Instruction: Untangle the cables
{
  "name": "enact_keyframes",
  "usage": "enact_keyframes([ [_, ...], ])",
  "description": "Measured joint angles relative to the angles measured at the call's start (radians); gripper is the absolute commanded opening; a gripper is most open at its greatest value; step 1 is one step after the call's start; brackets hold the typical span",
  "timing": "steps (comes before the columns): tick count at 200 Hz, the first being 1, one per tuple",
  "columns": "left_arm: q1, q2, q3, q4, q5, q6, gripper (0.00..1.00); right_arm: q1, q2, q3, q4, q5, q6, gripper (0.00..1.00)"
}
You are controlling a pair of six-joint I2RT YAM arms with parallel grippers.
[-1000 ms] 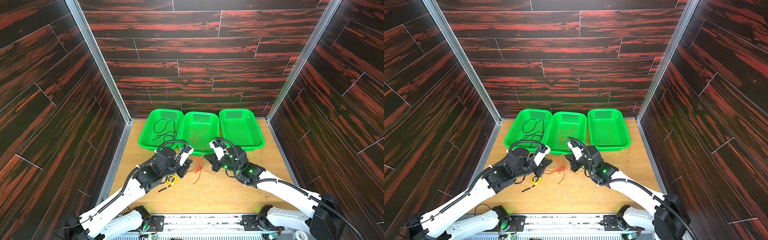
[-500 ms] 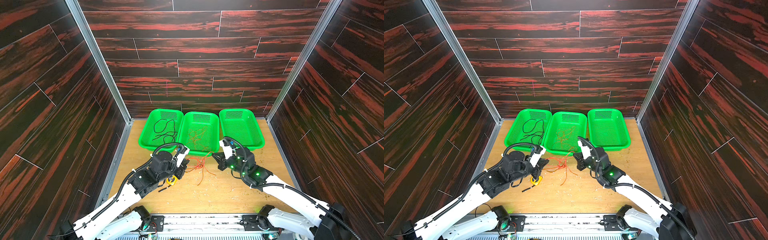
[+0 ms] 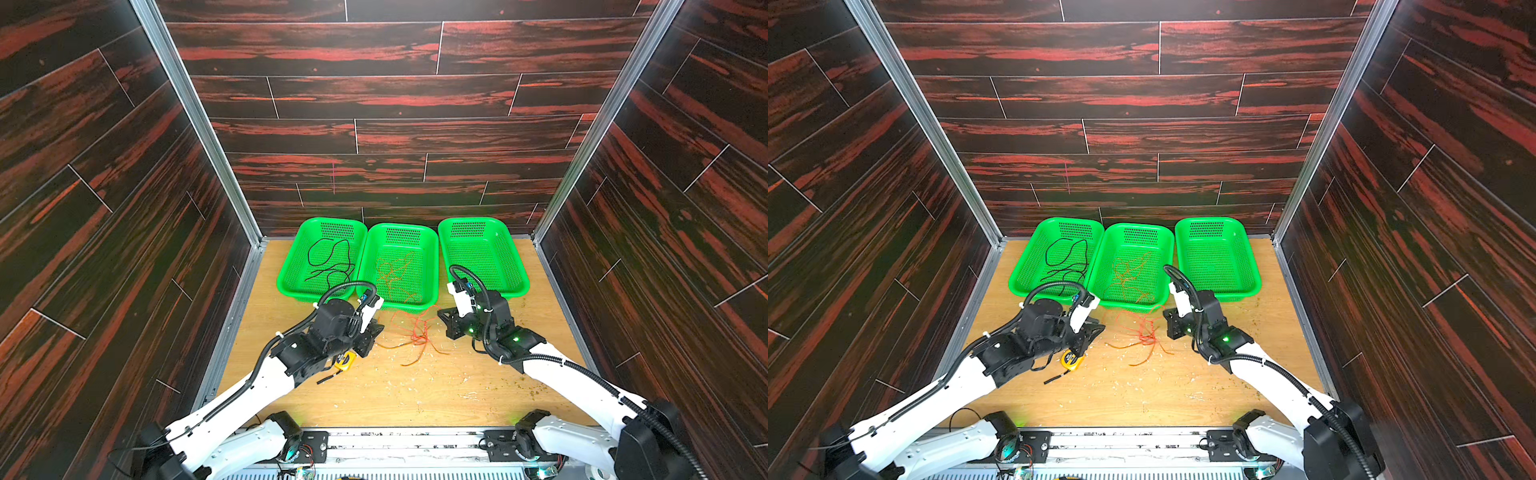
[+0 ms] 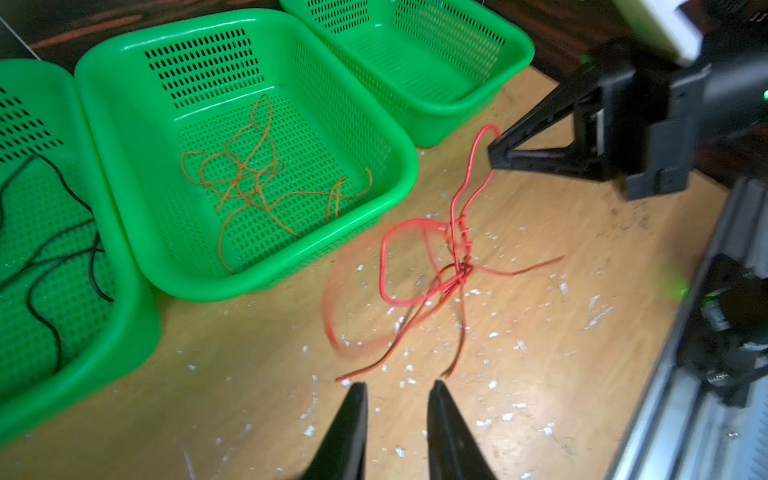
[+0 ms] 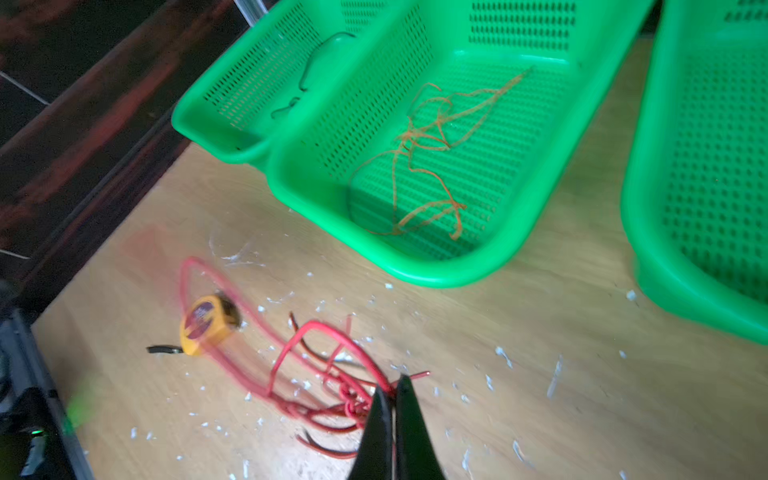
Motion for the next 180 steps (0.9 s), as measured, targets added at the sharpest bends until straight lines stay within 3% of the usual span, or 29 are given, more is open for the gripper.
enact_keyframes([
  [60, 0.0, 0.028, -0.013, 0.039, 0.005, -0.026, 0.53, 0.002, 0.039, 0.009, 0.004, -0.05, -0.004, 0.0],
  [92, 0.0, 0.005, -0.06, 0.057, -0.082, -0.076, 0.59, 0.002, 0.037, 0.009, 0.01, -0.059, -0.018, 0.0],
  [129, 0.014, -0.05, -0.119, 0.086, -0.149, -0.133, 0.59, 0.002, 0.031, 0.009, 0.014, -0.068, -0.034, 0.0],
  [180, 0.072, -0.025, -0.198, 0.216, -0.132, -0.218, 0.57, 0.002, -0.004, 0.009, 0.031, -0.108, -0.056, 0.0],
])
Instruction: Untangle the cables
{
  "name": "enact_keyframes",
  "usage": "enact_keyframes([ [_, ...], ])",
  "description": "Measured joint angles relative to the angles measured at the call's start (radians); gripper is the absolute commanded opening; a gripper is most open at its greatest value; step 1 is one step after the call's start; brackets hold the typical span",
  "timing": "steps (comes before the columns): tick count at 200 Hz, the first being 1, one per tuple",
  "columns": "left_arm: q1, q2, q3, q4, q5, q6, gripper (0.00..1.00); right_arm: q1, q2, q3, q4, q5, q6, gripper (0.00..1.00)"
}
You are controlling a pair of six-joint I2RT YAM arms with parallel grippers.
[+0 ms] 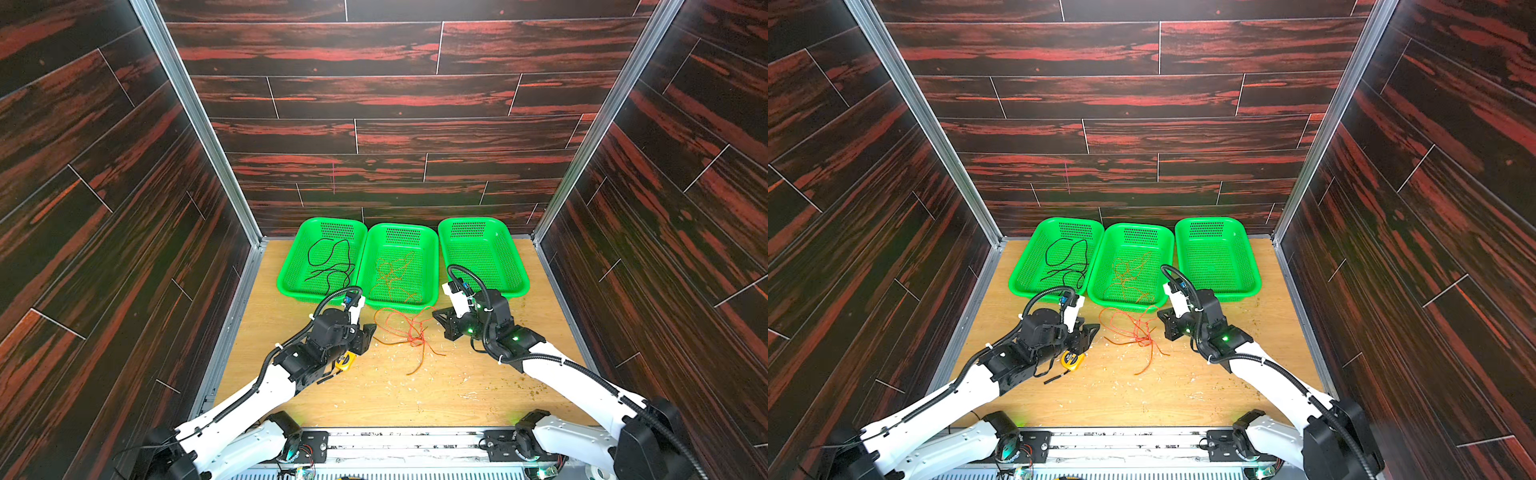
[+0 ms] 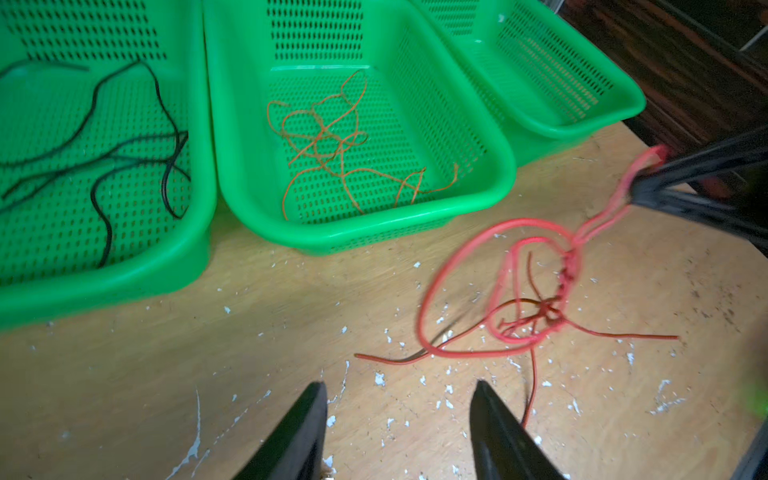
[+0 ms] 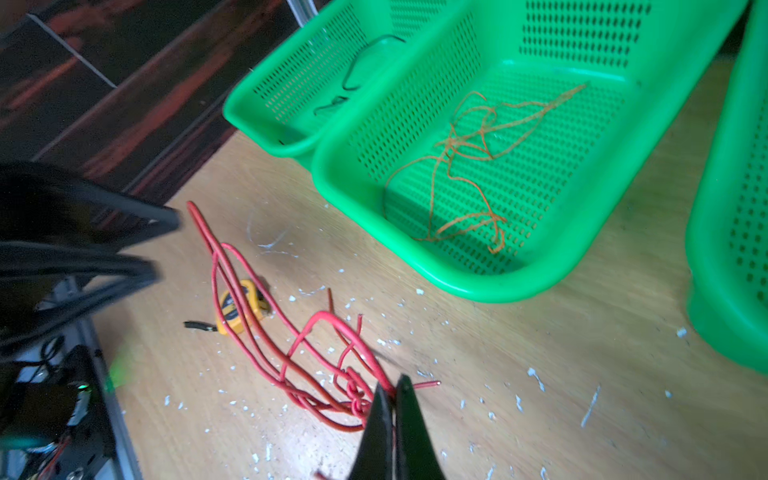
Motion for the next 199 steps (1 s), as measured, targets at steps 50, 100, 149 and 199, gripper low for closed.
enact_keyframes([
  [50, 0.022, 0.067, -0.004, 0.117, 0.046, -0.023, 0.54, 0.001, -0.009, 0.0, 0.005, -0.042, -0.016, 0.0],
  [100, 0.023, 0.13, 0.0, 0.165, 0.076, -0.021, 0.17, 0.004, -0.009, 0.002, 0.005, -0.056, -0.018, 0.0],
  [149, 0.023, 0.126, 0.065, 0.064, 0.07, 0.032, 0.0, 0.005, -0.008, 0.056, -0.024, 0.025, -0.018, 0.0],
  [199, 0.022, -0.027, 0.082, -0.082, 0.014, 0.071, 0.0, -0.023, 0.02, 0.108, -0.113, 0.117, -0.006, 0.0],
])
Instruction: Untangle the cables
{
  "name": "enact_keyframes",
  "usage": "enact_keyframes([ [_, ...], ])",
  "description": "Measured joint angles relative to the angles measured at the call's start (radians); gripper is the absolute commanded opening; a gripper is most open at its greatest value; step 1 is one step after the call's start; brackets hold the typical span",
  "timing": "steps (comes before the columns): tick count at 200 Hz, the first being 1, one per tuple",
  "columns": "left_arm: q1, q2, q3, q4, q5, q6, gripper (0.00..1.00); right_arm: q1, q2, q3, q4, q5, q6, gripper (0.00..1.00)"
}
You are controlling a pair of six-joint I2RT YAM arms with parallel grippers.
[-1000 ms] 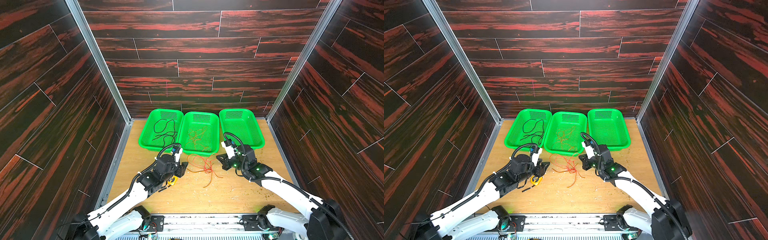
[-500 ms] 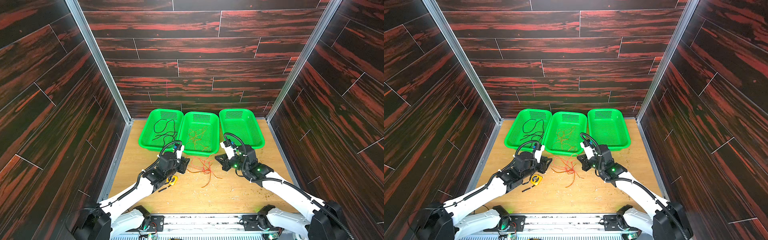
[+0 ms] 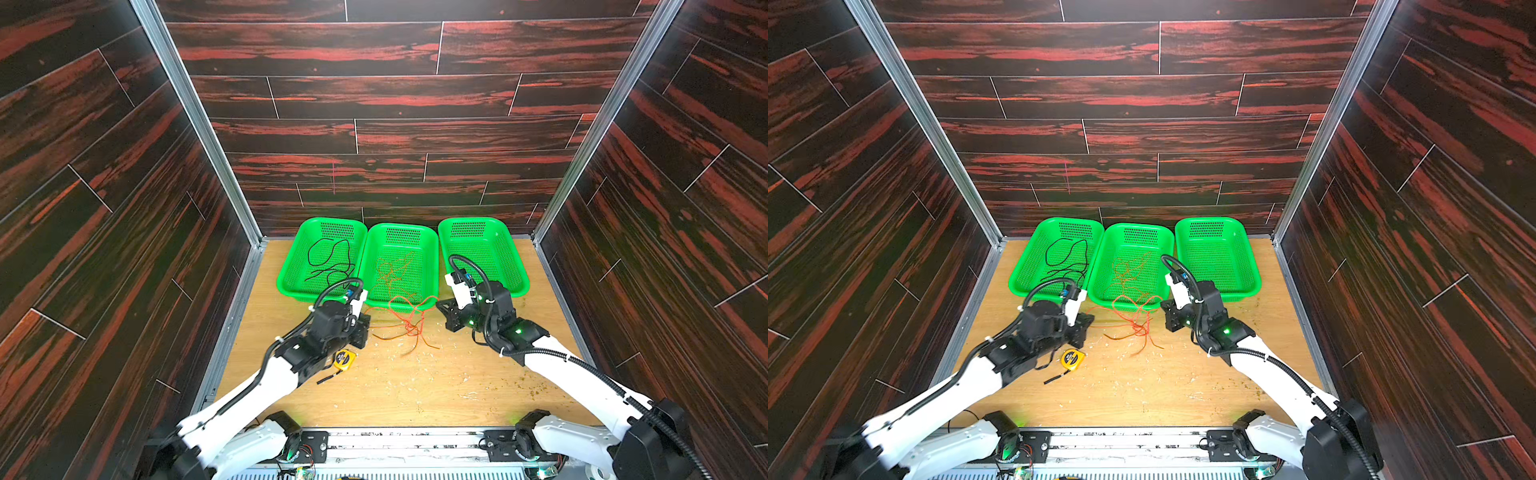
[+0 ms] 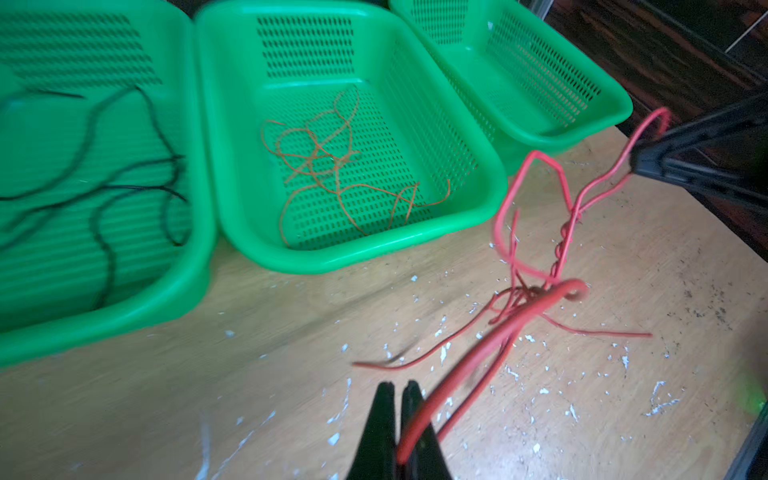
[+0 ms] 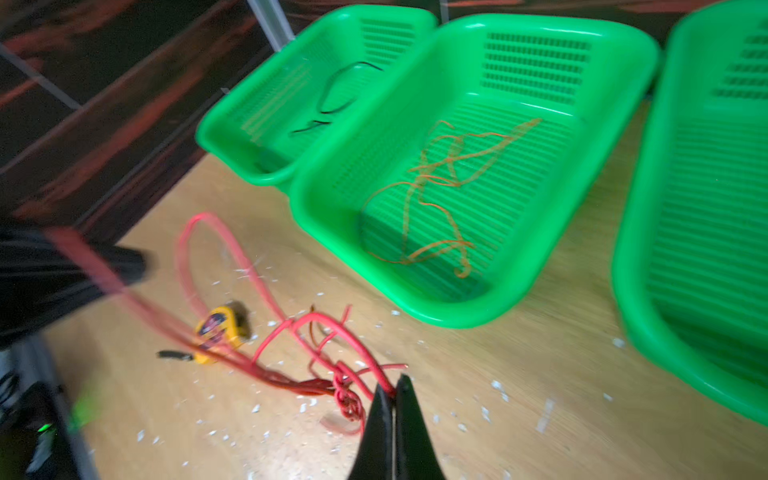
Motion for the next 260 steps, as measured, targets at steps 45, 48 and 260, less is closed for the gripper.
enact_keyframes([
  [45, 0.0, -0.224, -0.023, -0.063, -0.13, 0.021, 0.0, -0.026, -0.002, 0.01, -0.116, 0.061, 0.03, 0.0],
  [48, 0.001, -0.232, -0.023, -0.067, -0.139, 0.025, 0.0, -0.026, -0.002, 0.01, -0.127, 0.066, 0.031, 0.0],
  [260, 0.044, -0.245, 0.122, -0.183, -0.18, 0.148, 0.0, 0.114, 0.146, -0.029, -0.229, 0.125, 0.092, 0.06],
])
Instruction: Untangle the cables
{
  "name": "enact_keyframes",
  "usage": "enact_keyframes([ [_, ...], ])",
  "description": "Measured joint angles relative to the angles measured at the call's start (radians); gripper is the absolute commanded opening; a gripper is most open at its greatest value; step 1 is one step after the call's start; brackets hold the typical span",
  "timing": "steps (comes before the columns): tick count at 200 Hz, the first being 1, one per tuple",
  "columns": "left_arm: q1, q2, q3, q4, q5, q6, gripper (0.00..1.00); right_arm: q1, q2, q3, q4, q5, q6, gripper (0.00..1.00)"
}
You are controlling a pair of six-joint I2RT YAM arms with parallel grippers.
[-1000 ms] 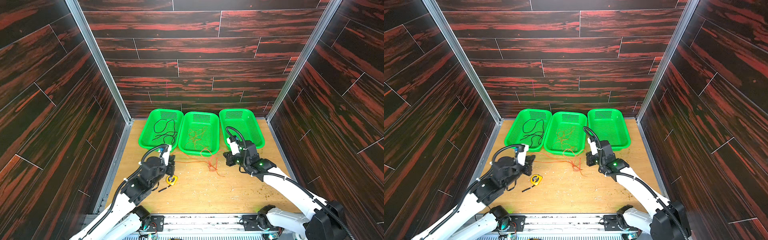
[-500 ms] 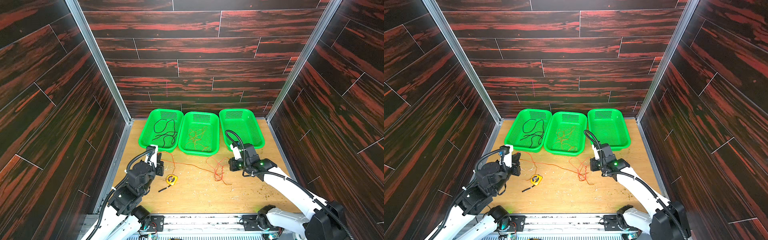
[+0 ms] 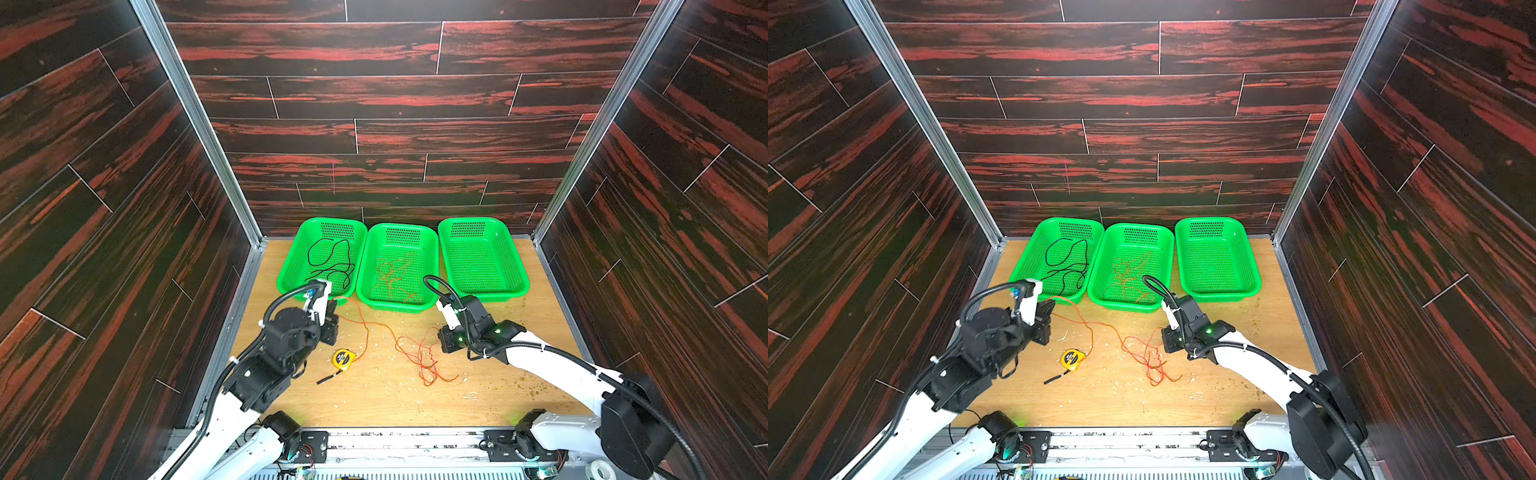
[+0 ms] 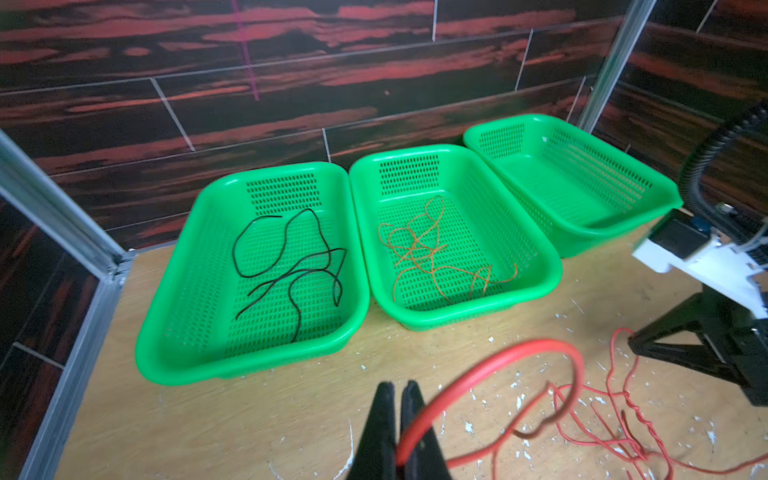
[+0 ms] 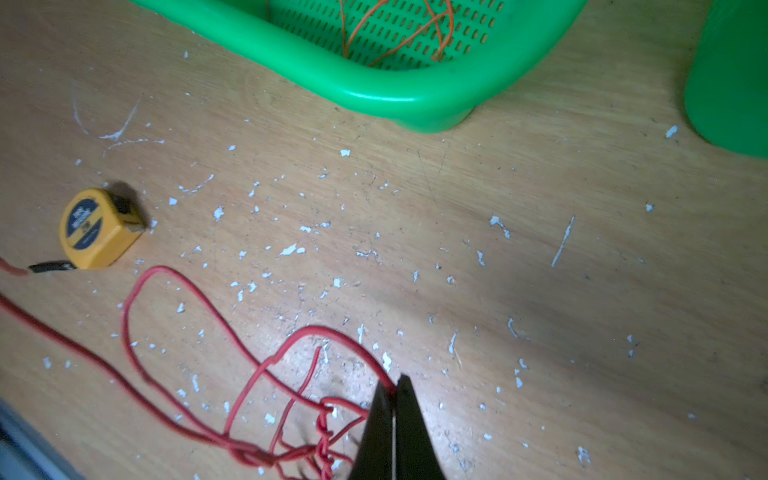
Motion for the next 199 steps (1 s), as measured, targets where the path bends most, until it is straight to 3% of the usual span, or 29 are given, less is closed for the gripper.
enact_keyframes([
  [18, 0.0, 0.01, 0.003, -0.002, 0.005, 0.005, 0.0, 0.0, 0.008, 0.0, 0.002, 0.027, -0.013, 0.27],
  [55, 0.0, 0.024, 0.023, -0.006, 0.01, 0.011, 0.0, 0.0, 0.009, 0.017, -0.001, 0.083, -0.055, 0.46],
  [102, 0.0, 0.062, 0.043, 0.001, 0.034, 0.007, 0.0, 0.0, 0.005, 0.136, -0.005, 0.106, -0.152, 0.51],
  [149, 0.0, 0.074, 0.064, 0.013, 0.045, 0.003, 0.0, 0.055, 0.006, 0.171, 0.029, -0.062, -0.217, 0.51],
  [199, 0.0, 0.086, 0.097, 0.023, 0.058, 0.003, 0.0, 0.122, 0.063, 0.16, 0.213, -0.262, -0.222, 0.52],
])
